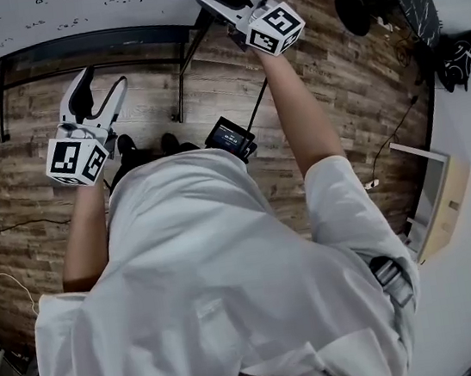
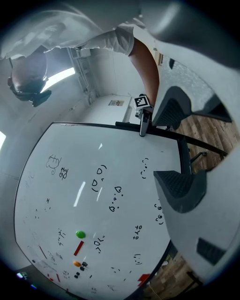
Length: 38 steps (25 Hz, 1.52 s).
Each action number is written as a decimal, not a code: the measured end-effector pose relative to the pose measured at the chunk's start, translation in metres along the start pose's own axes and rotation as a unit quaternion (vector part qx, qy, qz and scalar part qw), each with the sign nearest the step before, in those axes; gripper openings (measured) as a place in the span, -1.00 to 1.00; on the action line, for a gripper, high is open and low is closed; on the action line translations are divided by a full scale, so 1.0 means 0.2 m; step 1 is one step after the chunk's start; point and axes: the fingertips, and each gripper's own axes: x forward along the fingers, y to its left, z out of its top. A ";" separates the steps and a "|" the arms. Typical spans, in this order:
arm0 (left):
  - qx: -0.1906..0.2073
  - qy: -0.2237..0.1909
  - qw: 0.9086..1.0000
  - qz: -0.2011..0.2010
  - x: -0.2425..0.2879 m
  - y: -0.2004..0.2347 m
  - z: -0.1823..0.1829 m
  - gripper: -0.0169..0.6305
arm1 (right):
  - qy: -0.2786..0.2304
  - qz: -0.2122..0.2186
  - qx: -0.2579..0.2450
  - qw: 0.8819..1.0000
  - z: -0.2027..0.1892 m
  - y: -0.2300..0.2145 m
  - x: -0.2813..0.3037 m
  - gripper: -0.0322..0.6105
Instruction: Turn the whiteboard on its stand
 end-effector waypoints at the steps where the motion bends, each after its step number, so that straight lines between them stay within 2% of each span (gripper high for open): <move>1: 0.000 0.000 1.000 -0.001 -0.01 0.01 0.00 0.00 | 0.000 -0.002 0.000 1.000 0.00 0.00 0.00 -0.36; 5: -0.003 0.000 1.000 -0.005 -0.07 0.11 0.01 0.00 | 0.004 -0.006 -0.003 1.000 -0.01 0.02 0.05 -0.36; 10: 0.000 0.001 1.000 -0.007 -0.04 0.01 0.00 0.00 | -0.001 -0.011 -0.003 1.000 0.01 -0.03 -0.11 -0.35; 17: -0.002 0.002 1.000 -0.012 -0.16 0.16 0.02 0.00 | 0.003 -0.028 0.011 1.000 0.00 0.00 0.02 -0.32; 23: 0.010 0.000 1.000 -0.011 -0.06 -0.07 0.00 0.00 | 0.007 -0.048 0.025 0.998 -0.02 -0.11 -0.24 -0.31; 25: 0.011 -0.003 1.000 -0.007 -0.06 -0.11 -0.01 0.00 | 0.004 -0.062 0.027 0.998 -0.03 -0.11 -0.31 -0.15; 28: 0.016 -0.003 1.000 -0.008 -0.10 -0.10 0.02 0.00 | 0.003 -0.091 0.030 0.995 -0.02 -0.09 -0.40 -0.03; 33: 0.015 -0.007 1.000 -0.008 -0.17 0.07 0.06 0.00 | 0.007 -0.183 0.035 0.982 0.02 -0.01 -0.52 -0.05; 38: 0.012 -0.026 0.999 -0.019 -0.21 0.31 0.15 0.00 | -0.004 -0.254 0.031 0.967 0.12 0.23 -0.53 -0.11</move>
